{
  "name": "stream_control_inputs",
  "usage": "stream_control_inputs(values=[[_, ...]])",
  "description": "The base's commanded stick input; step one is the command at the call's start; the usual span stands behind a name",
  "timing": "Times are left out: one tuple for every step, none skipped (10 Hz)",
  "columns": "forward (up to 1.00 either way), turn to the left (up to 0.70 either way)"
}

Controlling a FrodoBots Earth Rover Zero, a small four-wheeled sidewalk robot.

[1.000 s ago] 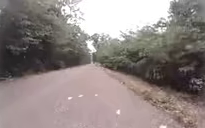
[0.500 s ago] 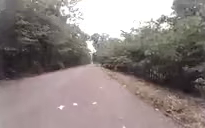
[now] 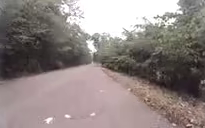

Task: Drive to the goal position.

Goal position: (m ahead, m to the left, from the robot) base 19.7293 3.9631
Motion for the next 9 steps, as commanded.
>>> stream_control_inputs(values=[[0.7,0.0],[0.7,0.0],[0.7,0.0],[0.7,0.0],[0.7,0.0],[0.7,0.0],[0.7,0.0],[0.7,0.0],[0.7,0.0]])
